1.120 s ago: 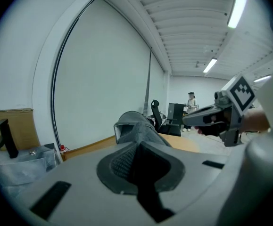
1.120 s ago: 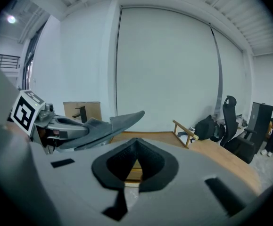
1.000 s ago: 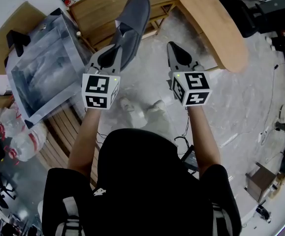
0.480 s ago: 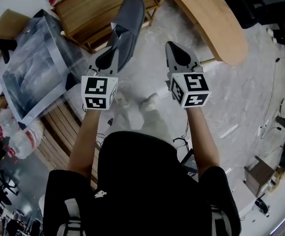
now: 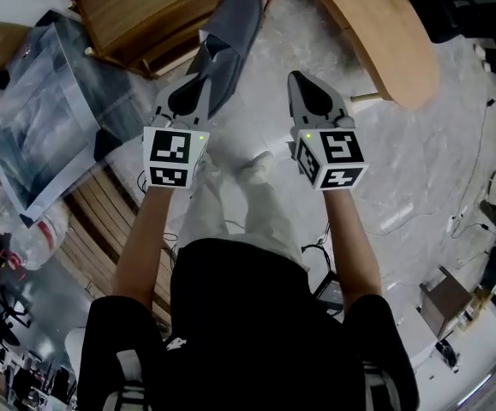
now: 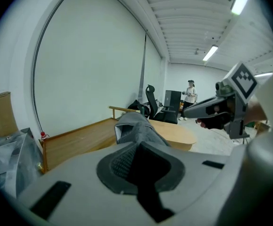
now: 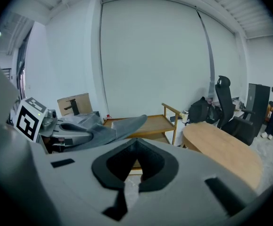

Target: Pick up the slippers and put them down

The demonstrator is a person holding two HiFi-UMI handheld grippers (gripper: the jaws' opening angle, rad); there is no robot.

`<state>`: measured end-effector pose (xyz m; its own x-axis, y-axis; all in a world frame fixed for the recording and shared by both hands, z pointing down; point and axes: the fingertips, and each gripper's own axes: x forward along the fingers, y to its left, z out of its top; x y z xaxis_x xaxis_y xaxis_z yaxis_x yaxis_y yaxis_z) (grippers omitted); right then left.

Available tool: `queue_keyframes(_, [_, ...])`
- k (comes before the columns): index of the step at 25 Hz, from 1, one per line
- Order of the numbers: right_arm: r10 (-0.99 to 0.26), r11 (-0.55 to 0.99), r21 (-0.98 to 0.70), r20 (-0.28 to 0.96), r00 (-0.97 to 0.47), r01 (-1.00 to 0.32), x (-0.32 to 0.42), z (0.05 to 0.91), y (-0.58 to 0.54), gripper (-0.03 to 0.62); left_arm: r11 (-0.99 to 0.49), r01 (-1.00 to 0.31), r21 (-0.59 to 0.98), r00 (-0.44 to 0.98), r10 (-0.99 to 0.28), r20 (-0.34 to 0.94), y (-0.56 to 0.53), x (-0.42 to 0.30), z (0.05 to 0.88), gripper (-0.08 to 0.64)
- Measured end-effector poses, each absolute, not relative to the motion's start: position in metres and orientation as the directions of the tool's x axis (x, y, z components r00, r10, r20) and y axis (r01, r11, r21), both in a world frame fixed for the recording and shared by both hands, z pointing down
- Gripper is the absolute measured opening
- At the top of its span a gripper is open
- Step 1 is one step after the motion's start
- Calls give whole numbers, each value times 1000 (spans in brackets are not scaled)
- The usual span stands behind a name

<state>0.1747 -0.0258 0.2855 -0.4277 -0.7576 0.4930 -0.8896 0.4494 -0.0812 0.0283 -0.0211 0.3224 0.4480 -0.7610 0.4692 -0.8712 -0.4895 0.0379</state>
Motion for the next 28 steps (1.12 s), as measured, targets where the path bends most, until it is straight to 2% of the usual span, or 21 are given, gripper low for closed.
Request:
queue_keyframes(21, [-725,424,-117,550,-414,-898,206,467,-39,0,-486,-869,94,455,-708,540,-28,59,508,15])
queue_keyframes(28, [-730,417,-131,541,-418,-899,190,547,-53,0,-512,-858,46,452,-710,540,-48,41,590,15])
